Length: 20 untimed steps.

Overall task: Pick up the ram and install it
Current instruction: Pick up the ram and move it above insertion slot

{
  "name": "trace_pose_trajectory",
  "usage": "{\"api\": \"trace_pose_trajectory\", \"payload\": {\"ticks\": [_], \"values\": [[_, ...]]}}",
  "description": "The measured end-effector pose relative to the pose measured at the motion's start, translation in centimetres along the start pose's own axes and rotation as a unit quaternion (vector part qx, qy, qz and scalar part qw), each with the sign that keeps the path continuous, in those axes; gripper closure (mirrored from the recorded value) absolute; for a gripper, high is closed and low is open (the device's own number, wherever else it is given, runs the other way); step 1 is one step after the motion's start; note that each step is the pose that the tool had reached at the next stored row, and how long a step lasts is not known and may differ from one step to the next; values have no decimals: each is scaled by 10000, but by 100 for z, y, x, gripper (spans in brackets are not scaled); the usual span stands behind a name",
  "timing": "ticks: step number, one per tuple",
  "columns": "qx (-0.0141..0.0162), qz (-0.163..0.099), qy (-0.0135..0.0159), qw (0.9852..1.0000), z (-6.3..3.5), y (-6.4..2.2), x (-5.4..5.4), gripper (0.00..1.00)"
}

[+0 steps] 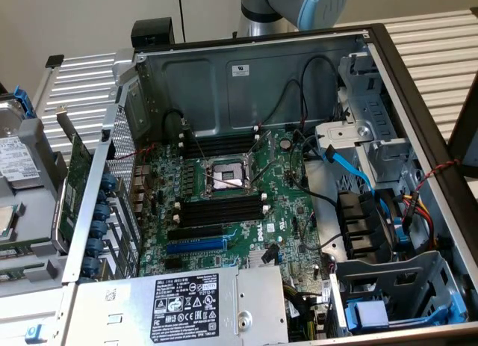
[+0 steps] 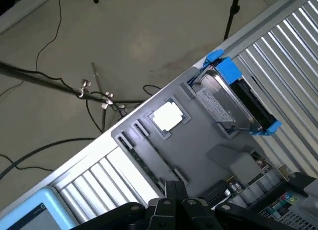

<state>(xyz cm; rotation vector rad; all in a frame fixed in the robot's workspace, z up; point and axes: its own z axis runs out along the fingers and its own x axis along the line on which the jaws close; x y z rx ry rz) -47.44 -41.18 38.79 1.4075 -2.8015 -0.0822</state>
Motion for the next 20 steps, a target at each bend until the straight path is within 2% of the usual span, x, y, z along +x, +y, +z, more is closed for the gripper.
{"api": "trace_pose_trajectory", "payload": {"ticks": [5, 10, 15, 20], "values": [[-8, -457, 23, 9990, 2, -1, 0, 90], [-17, -905, 44, 9959, 6, 0, 0, 90], [-25, -1354, 67, 9908, 8, 0, 0, 90], [-34, -1803, 89, 9836, 10, -1, 0, 90]]}}
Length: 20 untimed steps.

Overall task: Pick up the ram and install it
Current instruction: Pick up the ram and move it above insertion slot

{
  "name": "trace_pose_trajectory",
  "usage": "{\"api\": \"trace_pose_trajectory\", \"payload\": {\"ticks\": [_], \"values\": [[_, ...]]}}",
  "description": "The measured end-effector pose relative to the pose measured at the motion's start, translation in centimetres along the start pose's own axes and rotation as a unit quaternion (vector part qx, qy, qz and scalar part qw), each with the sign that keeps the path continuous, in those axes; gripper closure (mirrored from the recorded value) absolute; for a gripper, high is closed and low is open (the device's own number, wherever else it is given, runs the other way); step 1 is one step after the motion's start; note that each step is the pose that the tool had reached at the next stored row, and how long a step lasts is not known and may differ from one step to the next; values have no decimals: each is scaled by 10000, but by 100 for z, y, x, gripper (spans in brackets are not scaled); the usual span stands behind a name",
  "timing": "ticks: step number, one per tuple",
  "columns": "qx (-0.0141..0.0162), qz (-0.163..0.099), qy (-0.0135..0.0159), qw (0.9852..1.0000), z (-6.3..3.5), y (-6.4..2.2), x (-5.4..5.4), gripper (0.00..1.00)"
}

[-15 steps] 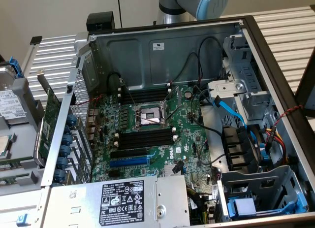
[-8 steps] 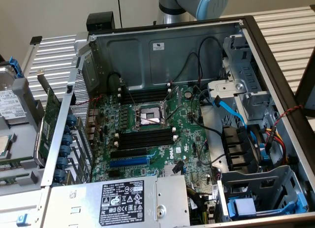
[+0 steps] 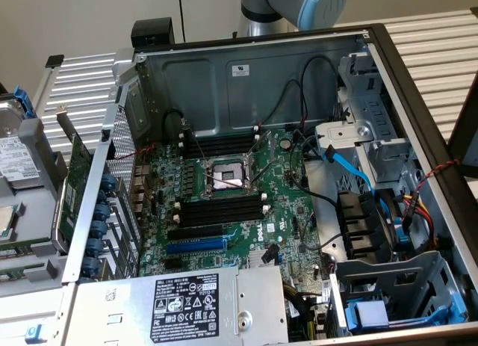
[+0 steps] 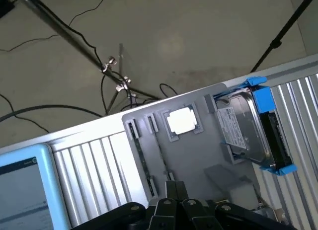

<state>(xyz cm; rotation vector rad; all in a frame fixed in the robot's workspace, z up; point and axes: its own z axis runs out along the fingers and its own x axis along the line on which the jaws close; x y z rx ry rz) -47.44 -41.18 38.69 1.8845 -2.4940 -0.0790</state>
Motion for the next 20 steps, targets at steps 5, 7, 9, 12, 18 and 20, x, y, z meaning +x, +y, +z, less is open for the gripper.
{"api": "trace_pose_trajectory", "payload": {"ticks": [5, 7, 9, 12, 18, 20], "values": [[-8, -460, 24, 9989, 3, 0, 0, 90], [-12, -639, 33, 9980, 4, 0, 0, 90], [-15, -820, 43, 9966, 5, 0, 0, 90], [-17, -1086, 66, 9941, 6, 0, 0, 90], [61, -1347, 122, 9908, 5, 0, 0, 90], [101, -1410, 126, 9899, 5, -1, 0, 90]]}}
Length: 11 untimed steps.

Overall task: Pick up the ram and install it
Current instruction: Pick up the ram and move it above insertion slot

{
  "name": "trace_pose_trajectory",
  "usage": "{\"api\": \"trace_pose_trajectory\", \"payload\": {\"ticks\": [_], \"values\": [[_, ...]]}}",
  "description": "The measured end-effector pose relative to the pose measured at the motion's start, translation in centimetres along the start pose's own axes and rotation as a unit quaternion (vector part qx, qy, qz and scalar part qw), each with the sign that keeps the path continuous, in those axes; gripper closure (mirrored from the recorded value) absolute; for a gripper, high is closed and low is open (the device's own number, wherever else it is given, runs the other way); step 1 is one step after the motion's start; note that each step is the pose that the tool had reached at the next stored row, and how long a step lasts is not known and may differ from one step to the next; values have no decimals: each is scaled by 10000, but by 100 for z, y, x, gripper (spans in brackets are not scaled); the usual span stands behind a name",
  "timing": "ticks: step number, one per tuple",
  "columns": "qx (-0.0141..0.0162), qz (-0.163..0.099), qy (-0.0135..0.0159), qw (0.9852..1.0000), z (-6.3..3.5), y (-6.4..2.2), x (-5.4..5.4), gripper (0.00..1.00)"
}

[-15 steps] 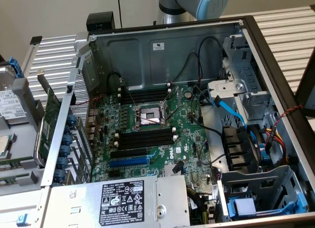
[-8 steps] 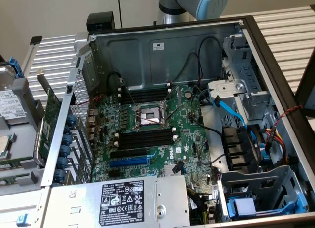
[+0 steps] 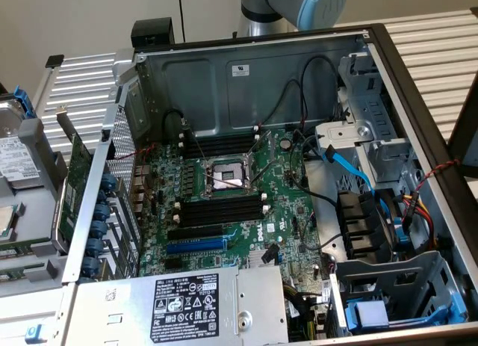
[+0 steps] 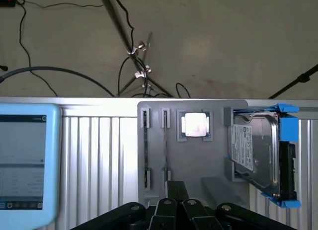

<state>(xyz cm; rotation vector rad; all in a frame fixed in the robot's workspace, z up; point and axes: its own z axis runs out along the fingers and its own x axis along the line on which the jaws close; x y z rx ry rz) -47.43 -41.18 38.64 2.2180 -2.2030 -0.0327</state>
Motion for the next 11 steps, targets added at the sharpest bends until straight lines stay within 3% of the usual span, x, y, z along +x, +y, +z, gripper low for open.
{"api": "trace_pose_trajectory", "payload": {"ticks": [6, 11], "values": [[58, -125, 9, 9999, 1, 0, 0, 90], [62, -125, 7, 9999, 1, 0, -1, 90]]}}
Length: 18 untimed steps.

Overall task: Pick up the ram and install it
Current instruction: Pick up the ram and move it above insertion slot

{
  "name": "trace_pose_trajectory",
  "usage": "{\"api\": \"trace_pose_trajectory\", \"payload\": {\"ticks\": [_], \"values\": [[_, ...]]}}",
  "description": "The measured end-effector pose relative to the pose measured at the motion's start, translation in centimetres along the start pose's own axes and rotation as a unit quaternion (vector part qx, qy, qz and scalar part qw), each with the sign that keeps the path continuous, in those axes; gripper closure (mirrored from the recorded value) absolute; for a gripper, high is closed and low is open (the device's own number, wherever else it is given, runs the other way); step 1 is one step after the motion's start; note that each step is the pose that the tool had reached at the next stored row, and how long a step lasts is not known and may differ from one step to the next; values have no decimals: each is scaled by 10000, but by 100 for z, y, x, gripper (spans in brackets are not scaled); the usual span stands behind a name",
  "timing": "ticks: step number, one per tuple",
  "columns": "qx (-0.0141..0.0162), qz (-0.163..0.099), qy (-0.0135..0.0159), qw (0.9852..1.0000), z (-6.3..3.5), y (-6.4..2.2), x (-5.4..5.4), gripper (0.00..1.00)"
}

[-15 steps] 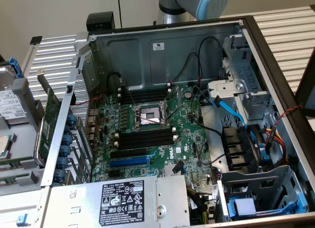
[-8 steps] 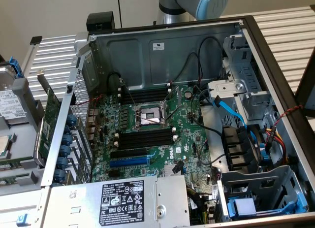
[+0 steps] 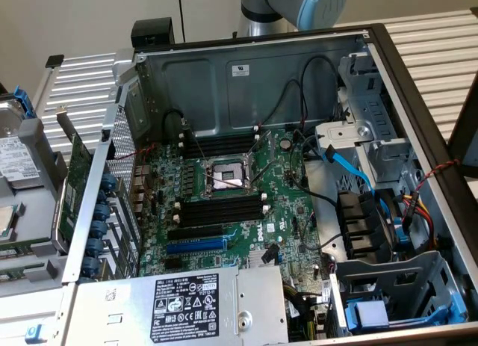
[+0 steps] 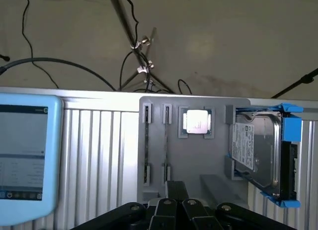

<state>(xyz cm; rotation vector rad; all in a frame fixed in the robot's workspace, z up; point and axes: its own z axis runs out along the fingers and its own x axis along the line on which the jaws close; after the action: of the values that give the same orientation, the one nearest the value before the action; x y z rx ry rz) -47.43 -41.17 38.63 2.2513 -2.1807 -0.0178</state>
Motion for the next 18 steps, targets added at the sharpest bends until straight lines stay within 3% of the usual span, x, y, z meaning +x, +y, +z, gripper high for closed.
{"api": "trace_pose_trajectory", "payload": {"ticks": [4, 7, 9, 12, 15, 17, 18], "values": [[9, 0, -23, 10000, 8, -1, 0, 90], [19, -1, -90, 10000, 18, 0, 5, 90], [20, -1, -108, 9999, 23, -2, 12, 90], [20, -2, -110, 9999, 29, -4, 18, 89], [20, -2, -111, 9999, 36, -6, 31, 70], [20, -1, -111, 9999, 53, -8, 39, 70], [20, -2, -111, 9999, 69, -8, 46, 64]]}}
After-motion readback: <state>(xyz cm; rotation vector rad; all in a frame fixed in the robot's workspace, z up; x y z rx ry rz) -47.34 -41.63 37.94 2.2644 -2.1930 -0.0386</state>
